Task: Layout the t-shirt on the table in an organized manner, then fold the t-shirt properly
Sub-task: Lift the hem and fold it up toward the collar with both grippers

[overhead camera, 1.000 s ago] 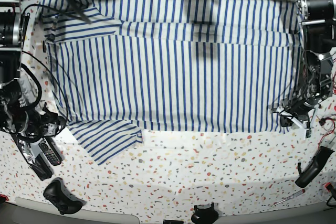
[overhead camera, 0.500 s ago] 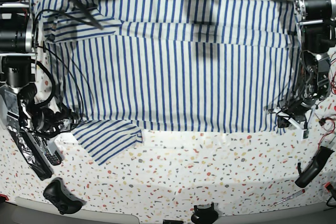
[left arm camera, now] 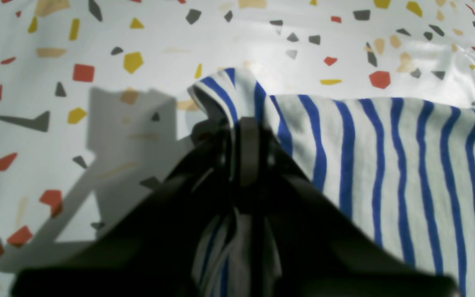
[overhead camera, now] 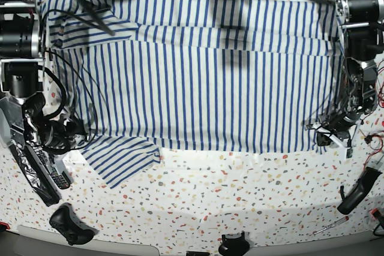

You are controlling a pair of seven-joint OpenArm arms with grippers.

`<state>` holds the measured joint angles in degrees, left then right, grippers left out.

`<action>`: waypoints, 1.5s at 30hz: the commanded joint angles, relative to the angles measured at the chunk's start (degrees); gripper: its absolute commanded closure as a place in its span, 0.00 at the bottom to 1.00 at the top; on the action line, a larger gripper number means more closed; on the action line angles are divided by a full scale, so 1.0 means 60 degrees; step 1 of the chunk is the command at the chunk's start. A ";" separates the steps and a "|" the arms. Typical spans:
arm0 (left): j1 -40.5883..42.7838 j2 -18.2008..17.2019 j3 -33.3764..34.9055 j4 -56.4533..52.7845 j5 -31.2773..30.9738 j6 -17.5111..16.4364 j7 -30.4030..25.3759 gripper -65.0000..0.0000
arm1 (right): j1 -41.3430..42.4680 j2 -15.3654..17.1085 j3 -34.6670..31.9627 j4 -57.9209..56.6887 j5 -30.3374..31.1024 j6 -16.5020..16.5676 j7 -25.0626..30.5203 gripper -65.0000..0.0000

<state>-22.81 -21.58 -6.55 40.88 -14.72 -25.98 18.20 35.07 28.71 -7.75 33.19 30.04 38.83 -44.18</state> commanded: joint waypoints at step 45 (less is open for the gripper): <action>0.6838 -0.0237 -0.3289 0.9231 -0.2058 0.1260 0.1792 1.00 | -0.8801 0.1373 0.6779 1.0145 0.2102 0.0195 -0.0299 1.00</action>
<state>18.39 -21.91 -25.58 95.35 -27.00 -18.63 30.22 -18.22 35.55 32.23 93.14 42.11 39.94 -46.98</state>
